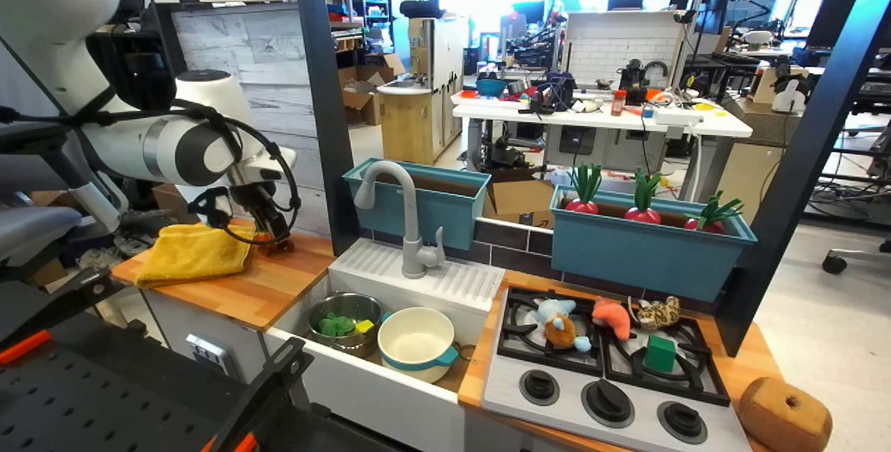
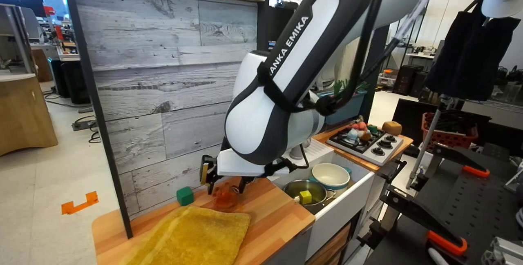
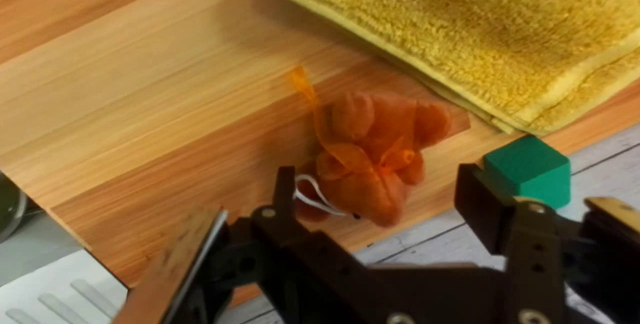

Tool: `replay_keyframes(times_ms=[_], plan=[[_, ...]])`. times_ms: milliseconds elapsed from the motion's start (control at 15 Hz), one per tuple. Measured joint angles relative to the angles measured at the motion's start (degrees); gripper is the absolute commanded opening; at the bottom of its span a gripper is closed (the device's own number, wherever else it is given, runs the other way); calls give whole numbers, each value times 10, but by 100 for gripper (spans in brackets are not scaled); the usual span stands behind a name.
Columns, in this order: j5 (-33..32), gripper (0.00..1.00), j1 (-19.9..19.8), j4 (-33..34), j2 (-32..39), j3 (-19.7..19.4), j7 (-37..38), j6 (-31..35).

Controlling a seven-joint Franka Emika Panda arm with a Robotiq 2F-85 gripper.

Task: Pick up all the plush toys from the counter and the stove, then wipe the counter

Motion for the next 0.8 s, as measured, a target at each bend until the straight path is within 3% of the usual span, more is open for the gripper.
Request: replay_keyframes(times_ms=[267, 467, 600, 800], plan=[[2, 18, -1, 28, 18, 0, 0, -24], [15, 2, -7, 28, 18, -1, 2, -45], [18, 4, 0, 16, 6, -21, 19, -78], [9, 4, 25, -48, -32, -85, 52, -107]])
